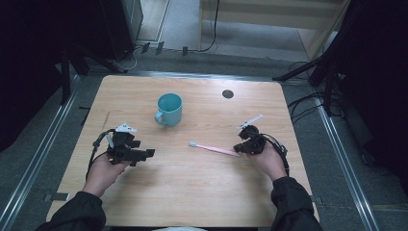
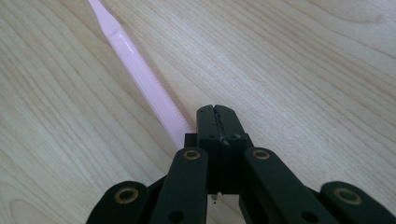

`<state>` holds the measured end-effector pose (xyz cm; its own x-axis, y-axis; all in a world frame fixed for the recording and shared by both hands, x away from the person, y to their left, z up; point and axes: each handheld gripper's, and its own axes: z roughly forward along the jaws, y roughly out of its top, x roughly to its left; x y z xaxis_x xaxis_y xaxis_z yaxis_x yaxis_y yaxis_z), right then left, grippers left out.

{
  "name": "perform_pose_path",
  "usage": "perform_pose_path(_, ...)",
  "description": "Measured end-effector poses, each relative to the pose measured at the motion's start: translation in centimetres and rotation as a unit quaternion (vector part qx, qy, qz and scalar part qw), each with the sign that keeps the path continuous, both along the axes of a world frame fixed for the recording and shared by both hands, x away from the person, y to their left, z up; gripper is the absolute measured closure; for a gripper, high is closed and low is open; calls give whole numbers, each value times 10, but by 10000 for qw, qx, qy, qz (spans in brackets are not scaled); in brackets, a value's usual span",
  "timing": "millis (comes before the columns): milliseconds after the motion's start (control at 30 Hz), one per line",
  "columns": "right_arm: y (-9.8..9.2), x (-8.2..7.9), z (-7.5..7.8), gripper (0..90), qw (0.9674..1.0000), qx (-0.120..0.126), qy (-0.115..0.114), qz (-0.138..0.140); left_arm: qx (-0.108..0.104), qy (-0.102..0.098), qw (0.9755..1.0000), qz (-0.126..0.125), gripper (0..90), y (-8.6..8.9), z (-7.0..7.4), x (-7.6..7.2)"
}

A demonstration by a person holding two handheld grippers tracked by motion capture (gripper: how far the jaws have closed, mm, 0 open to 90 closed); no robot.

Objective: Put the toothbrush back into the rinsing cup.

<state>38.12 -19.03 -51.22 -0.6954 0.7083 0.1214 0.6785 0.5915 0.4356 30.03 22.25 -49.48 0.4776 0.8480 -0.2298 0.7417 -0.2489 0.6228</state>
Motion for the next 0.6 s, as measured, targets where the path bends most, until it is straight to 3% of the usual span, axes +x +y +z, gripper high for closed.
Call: perform_pose_path(600, 9, -14, 0, 899, 9995, -32, 106, 285, -2, -17, 10000, -57, 258, -2, 0, 3)
